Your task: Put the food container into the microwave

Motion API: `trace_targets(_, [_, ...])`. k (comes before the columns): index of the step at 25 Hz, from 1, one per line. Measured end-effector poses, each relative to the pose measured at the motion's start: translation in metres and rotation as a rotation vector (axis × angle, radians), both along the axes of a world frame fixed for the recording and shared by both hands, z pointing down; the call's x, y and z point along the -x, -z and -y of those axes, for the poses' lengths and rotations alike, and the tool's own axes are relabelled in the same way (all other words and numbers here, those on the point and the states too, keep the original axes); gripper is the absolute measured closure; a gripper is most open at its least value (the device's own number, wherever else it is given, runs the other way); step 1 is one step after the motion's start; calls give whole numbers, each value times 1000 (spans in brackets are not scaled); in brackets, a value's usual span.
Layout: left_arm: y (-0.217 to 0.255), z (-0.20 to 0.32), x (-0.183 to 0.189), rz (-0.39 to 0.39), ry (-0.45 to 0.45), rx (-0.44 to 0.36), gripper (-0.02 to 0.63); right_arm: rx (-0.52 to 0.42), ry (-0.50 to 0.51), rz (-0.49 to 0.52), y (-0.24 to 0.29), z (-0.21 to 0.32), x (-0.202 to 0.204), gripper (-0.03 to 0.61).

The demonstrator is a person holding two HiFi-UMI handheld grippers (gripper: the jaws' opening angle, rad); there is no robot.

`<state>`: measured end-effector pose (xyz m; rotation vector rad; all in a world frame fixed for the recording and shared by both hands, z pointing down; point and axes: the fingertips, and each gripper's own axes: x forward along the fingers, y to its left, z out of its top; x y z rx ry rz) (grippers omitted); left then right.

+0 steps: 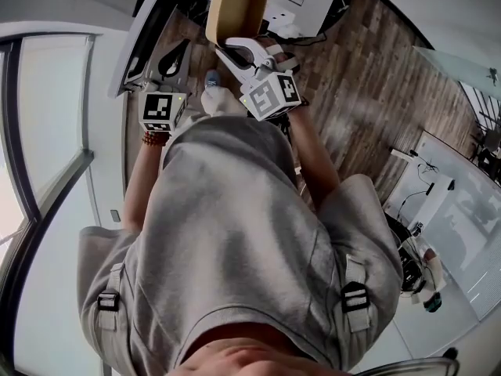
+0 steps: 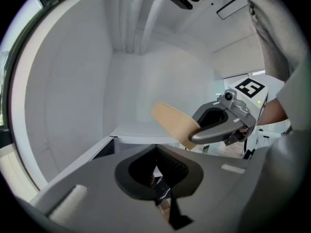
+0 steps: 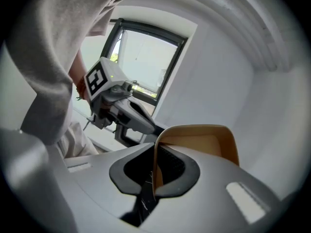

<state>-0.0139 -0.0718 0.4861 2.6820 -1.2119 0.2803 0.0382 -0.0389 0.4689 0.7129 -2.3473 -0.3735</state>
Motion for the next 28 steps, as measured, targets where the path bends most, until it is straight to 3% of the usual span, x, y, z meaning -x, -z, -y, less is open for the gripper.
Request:
trace_targets(5, [-3,-5,16,30,13,6,615,65,205,-81,-35,-24,20,549])
trace_targets(10, [-9,-5,15,65,20,17,615,89,335,-227,-75,-29,6,550])
trace_targets(16, [-4,-4,13,70,34,9,615,186,521,-345,-119,-45,6,551])
trace_targets(28, [-14,18,7,55,10,6,615,252,545,-416,-175,-24,10,546])
